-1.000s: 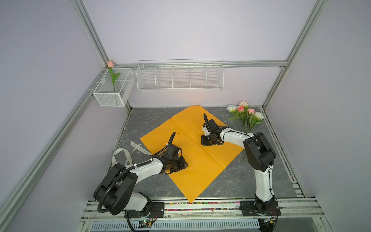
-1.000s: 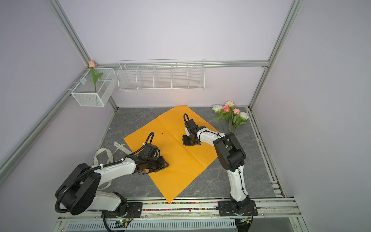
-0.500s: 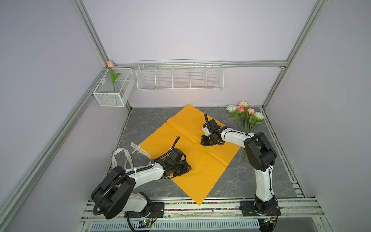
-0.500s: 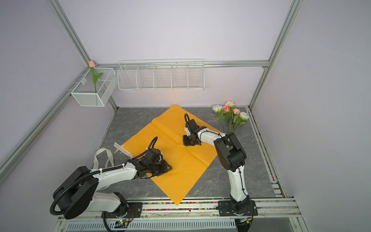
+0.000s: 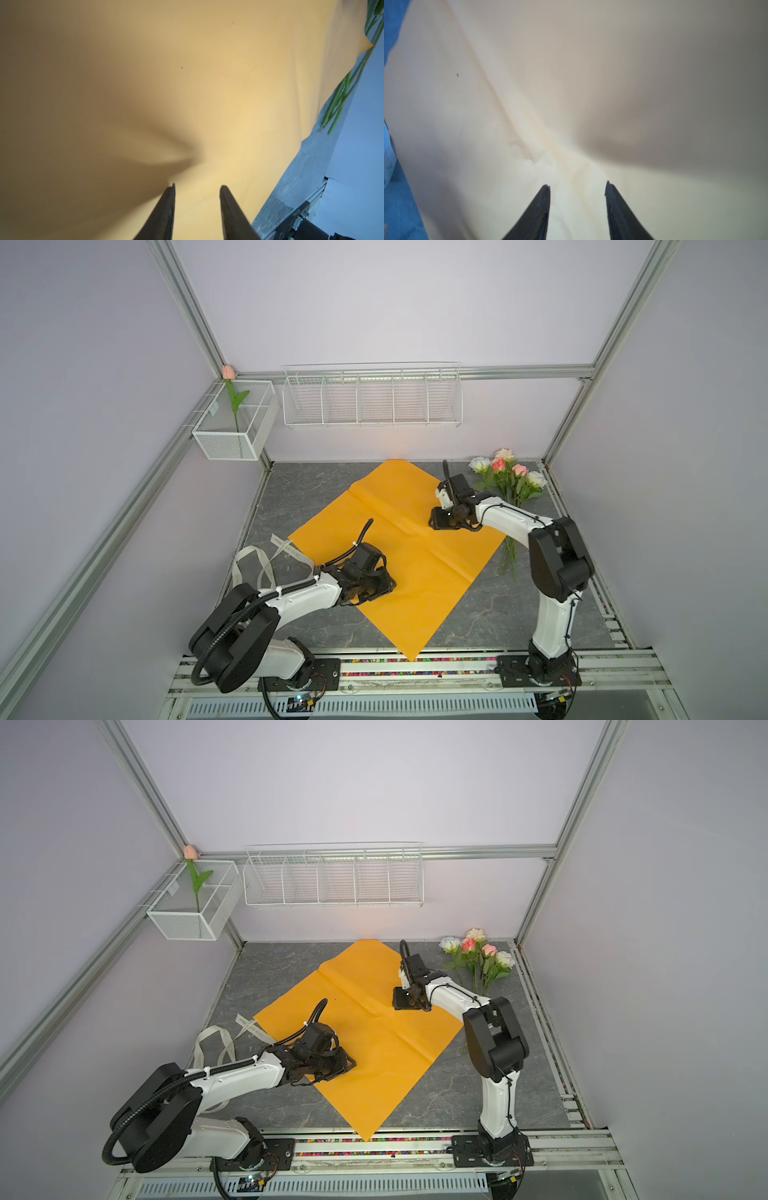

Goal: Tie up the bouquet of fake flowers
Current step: 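Move the right gripper to the rose stems while the left gripper holds the sheet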

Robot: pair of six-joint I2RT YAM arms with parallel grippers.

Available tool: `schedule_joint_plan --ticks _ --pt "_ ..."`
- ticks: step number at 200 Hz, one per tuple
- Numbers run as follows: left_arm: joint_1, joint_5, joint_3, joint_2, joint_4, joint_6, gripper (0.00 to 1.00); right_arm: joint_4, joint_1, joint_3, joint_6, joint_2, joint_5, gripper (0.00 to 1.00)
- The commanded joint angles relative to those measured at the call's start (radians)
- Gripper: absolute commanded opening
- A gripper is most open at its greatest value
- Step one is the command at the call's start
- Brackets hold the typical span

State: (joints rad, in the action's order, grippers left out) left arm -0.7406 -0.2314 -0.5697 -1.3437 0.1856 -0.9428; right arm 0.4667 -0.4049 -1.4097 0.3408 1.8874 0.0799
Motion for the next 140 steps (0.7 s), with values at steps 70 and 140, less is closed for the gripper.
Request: schedule_joint_plan --ticks 70,140 --pt "0.125 0.048 -0.104 0.088 0.119 0.094 0.41 0.247 0.373 -0.274 -0.173 0.196 -0.184 0.33" --pt "0.17 0.027 -0.183 0.03 0.185 0.166 0.42 0.349 0.37 -0.52 -0.242 0.425 -0.23 0.32"
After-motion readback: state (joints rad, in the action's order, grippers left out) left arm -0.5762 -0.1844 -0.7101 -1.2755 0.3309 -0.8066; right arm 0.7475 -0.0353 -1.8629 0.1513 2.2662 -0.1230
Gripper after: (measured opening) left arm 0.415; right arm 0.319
